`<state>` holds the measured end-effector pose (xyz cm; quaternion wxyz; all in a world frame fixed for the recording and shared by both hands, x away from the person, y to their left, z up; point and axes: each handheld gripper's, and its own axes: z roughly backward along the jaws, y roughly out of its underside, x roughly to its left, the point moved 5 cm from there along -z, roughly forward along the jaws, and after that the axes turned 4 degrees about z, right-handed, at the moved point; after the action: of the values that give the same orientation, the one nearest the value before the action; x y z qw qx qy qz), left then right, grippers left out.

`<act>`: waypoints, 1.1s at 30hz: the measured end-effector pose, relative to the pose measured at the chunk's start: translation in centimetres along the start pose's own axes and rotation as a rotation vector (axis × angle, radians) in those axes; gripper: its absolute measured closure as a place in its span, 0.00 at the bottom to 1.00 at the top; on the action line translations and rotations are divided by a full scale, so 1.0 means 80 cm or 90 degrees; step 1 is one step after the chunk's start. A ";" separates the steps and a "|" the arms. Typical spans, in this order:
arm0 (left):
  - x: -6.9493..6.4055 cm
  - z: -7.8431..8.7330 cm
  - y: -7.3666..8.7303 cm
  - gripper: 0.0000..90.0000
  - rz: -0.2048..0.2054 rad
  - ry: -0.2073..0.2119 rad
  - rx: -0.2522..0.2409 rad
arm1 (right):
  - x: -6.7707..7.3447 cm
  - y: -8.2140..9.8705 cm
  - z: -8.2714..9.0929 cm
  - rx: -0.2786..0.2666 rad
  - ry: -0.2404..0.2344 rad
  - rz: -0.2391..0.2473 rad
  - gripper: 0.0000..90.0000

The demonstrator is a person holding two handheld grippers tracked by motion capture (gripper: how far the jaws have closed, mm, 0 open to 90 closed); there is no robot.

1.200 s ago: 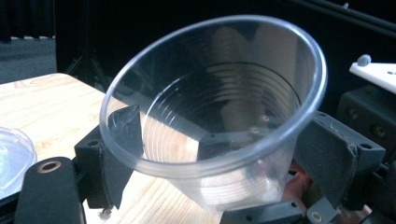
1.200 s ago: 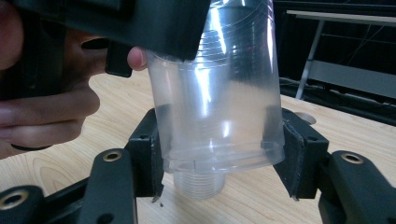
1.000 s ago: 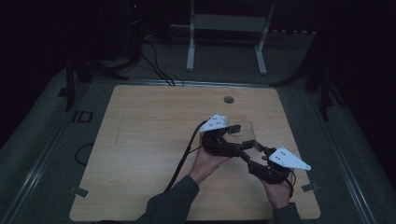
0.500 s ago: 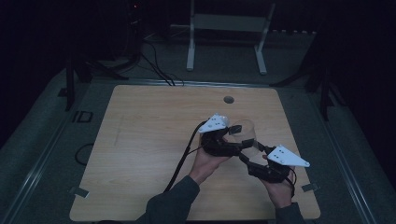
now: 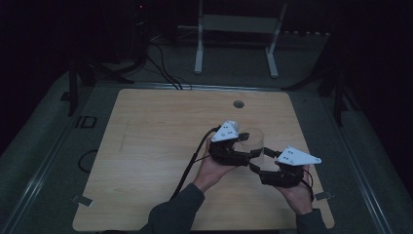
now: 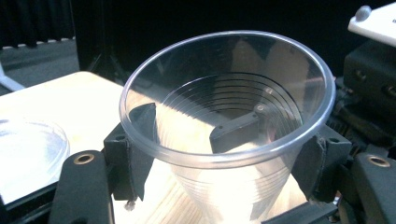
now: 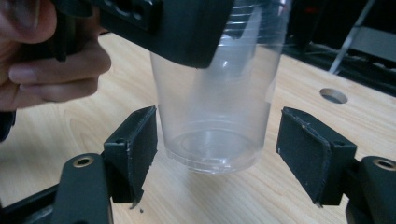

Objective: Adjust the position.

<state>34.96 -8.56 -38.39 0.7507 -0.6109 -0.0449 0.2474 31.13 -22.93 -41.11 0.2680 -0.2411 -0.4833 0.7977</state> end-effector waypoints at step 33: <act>-0.007 -0.006 0.002 0.27 0.002 -0.022 -0.007 | 0.008 0.004 -0.020 -0.007 -0.030 -0.023 0.46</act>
<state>34.58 -9.19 -38.48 0.7462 -0.6107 -0.0579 0.2586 31.64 -21.63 -42.11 0.2699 -0.2150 -0.4982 0.7955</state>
